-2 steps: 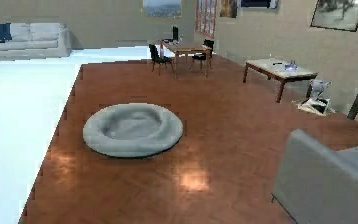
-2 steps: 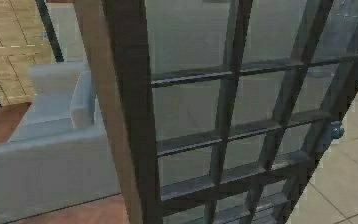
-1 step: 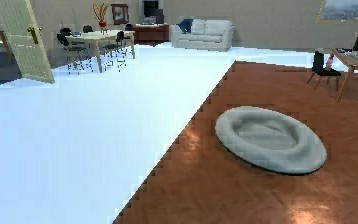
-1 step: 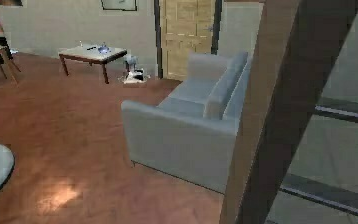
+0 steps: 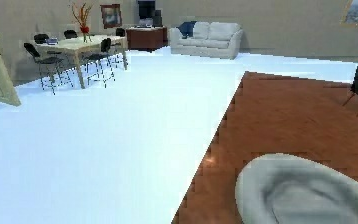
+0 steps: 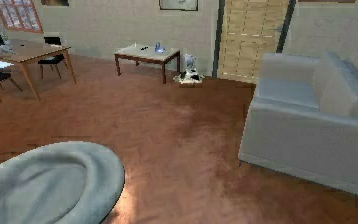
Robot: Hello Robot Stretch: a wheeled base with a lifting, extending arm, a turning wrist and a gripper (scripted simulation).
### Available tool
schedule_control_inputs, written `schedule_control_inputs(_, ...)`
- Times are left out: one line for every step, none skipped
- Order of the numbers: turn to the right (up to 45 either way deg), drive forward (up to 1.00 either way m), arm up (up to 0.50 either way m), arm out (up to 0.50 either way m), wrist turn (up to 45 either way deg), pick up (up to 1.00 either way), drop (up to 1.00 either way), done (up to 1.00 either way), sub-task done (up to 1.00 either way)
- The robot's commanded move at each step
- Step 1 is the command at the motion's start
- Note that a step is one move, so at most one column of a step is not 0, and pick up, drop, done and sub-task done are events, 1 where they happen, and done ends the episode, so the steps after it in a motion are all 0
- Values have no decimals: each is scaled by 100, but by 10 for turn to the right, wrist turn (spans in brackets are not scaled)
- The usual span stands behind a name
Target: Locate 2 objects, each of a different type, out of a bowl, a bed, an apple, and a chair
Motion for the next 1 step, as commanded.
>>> schedule_control_inputs(-30, 0, 0, 0, 0, 0, 0, 0, 0)
